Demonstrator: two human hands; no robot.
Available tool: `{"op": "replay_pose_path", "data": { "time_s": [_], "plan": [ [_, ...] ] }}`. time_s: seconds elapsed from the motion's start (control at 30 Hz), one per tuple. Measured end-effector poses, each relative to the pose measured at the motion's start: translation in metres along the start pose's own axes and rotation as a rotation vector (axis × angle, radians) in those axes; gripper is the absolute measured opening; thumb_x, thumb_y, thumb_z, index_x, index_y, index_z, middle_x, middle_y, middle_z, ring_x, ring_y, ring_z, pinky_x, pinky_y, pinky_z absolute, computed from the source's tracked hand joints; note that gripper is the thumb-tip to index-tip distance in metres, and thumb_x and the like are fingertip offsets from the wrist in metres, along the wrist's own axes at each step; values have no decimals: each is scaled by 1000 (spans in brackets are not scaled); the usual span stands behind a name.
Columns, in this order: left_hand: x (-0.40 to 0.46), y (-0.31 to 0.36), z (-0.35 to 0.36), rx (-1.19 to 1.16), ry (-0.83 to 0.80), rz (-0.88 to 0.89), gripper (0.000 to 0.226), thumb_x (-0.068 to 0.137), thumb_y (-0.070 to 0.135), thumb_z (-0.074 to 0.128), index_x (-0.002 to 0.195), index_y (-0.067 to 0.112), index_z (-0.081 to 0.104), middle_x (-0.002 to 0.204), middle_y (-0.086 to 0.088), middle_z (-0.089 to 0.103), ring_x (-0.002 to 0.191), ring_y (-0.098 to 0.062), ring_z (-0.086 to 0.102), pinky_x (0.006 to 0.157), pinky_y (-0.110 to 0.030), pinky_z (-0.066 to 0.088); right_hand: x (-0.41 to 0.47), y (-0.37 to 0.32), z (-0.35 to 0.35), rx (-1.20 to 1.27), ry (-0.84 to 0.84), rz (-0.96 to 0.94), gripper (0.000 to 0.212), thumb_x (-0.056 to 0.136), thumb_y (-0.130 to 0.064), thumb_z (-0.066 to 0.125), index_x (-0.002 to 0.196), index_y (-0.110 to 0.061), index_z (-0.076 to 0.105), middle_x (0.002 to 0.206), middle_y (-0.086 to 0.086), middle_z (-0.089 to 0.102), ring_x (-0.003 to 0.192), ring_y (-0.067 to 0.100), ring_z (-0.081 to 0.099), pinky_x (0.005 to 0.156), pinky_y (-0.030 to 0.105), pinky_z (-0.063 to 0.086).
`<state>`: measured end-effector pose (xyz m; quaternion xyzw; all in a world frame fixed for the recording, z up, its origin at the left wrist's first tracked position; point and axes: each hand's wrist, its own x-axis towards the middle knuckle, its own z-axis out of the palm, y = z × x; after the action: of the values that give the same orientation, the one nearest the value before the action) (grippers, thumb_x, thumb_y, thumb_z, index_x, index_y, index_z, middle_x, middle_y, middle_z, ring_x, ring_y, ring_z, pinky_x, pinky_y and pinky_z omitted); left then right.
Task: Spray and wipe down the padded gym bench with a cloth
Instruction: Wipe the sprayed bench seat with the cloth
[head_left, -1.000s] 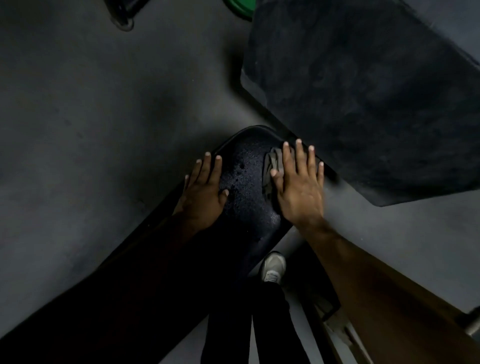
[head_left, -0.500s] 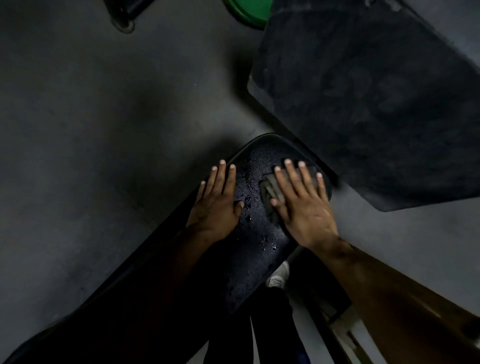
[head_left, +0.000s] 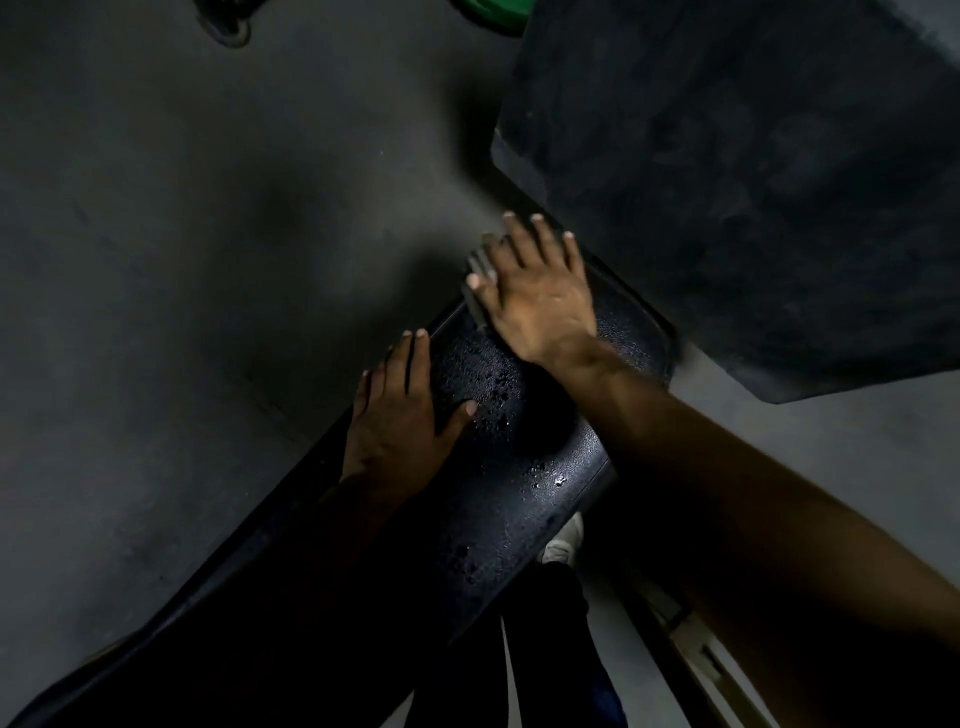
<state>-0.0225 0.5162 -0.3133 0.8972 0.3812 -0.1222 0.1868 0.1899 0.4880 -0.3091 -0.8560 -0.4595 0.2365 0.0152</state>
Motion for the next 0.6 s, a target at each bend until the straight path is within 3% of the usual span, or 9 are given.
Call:
{"op": "replay_pose_path", "data": {
  "time_s": [0.13,0.37,0.5,0.6],
  "plan": [
    [2,0,-3,-7,-15,21,95,88,70,39,158,12,11,164,-8,22,148,-26,26,119,-50,26,-2,7,0,-14,15,-74,61,111,-54,25,164,-28,34,177,0,19,165,27,8,133,51,4],
    [2,0,-5,-8,-37,11,97,86,71,37,158,12,10,163,-9,22,148,-27,26,120,-47,26,-57,51,10,143,129,215,63,111,-58,24,168,-31,22,178,-3,16,165,25,9,133,49,7],
    [1,0,-6,-23,-48,0,96,87,70,41,158,14,8,163,-9,21,145,-30,29,118,-49,29,-93,70,22,227,211,387,65,109,-55,28,165,-22,31,169,11,36,157,35,29,130,50,22],
    [0,2,-6,-22,-29,2,95,89,66,47,158,13,9,163,-10,21,144,-32,30,118,-50,28,-111,73,24,358,220,477,60,113,-44,38,164,-14,33,164,19,38,154,38,31,128,48,22]
  ]
}}
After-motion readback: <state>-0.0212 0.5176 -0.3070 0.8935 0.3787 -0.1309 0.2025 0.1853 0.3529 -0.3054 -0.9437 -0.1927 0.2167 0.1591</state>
